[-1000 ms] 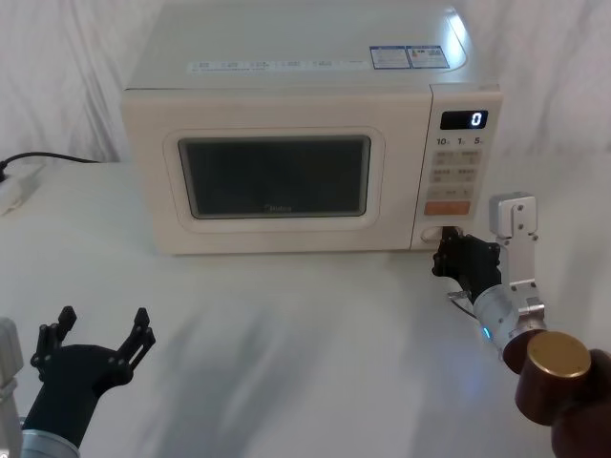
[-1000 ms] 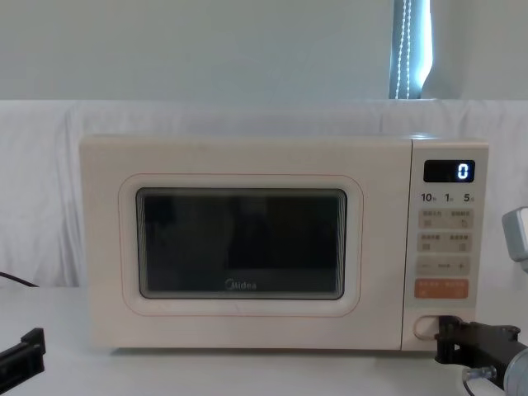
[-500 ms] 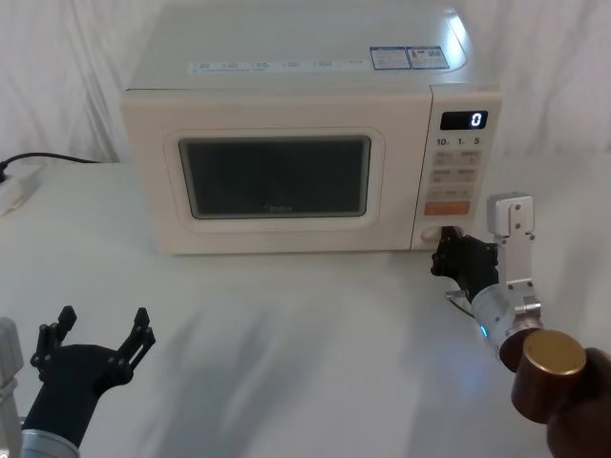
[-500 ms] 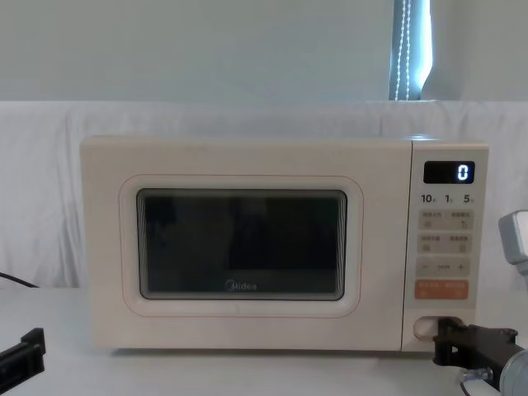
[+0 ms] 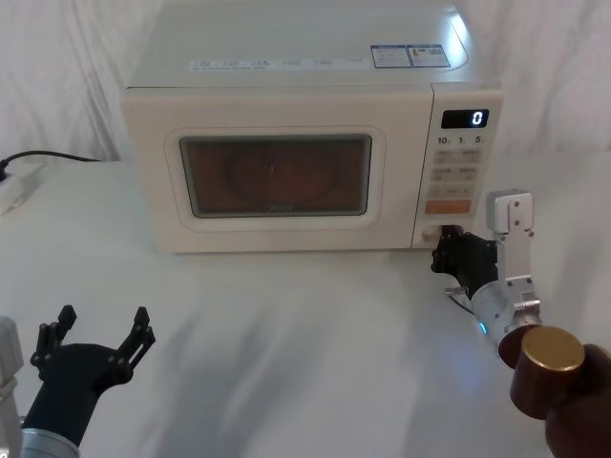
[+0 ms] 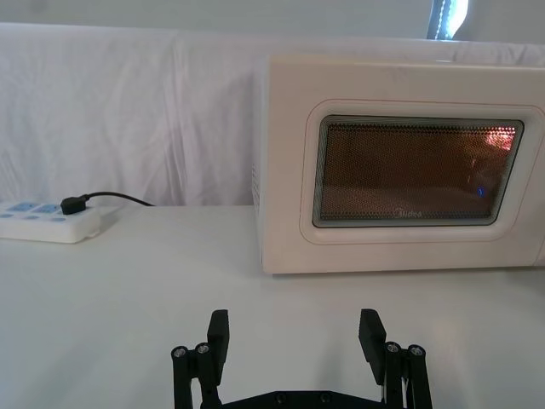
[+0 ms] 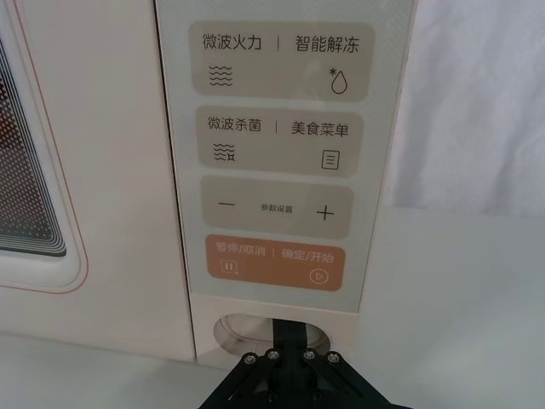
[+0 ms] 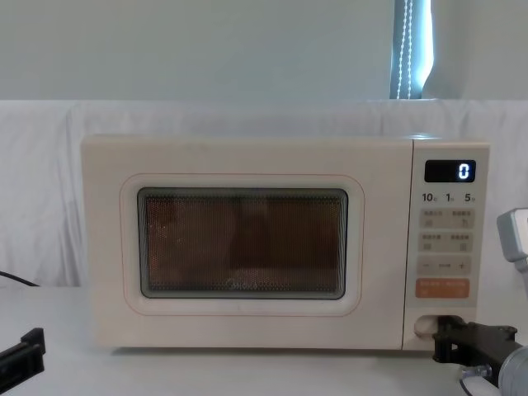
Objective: Press the button to open the microwave door with one hand; close the microwave door with the other hand.
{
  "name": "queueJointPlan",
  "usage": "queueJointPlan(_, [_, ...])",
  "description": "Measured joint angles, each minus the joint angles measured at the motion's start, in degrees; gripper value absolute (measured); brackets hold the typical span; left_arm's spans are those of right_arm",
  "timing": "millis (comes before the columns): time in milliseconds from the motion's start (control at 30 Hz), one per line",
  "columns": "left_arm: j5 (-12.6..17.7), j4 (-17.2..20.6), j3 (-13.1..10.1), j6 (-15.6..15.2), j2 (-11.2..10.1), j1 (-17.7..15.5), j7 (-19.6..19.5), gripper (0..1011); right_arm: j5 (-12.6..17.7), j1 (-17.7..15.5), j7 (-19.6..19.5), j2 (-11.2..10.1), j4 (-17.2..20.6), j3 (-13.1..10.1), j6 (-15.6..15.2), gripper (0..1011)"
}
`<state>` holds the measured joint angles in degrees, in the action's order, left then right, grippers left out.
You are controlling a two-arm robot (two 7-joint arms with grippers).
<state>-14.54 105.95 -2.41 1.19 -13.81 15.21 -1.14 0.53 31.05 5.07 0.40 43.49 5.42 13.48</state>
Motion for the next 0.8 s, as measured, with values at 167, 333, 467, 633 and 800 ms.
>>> queueJointPlan(167, [0.0, 0.0, 0.0, 0.0, 0.0, 0.0, 0.0, 1001, -0.14, 0.14, -0.01, -0.01, 0.04, -0.06, -0.16, 0])
queueJointPlan(333, [0.0, 0.0, 0.0, 0.0, 0.0, 0.0, 0.0, 1001, -0.21, 0.59, -0.05, 0.03, -0.6, -0.13, -0.16, 0])
queueJointPlan(467, [0.0, 0.0, 0.0, 0.0, 0.0, 0.0, 0.0, 1001, -0.24, 0.89, -0.06, 0.13, -1.08, -0.17, -0.07, 0])
queueJointPlan(633, [0.0, 0.0, 0.0, 0.0, 0.0, 0.0, 0.0, 1001, -0.27, 1.26, -0.05, 0.19, -1.69, -0.26, 0.09, 0])
queueJointPlan(800, [0.0, 0.0, 0.0, 0.0, 0.0, 0.0, 0.0, 1001, -0.28, 1.01, -0.03, 0.17, -1.27, -0.33, -0.01, 0])
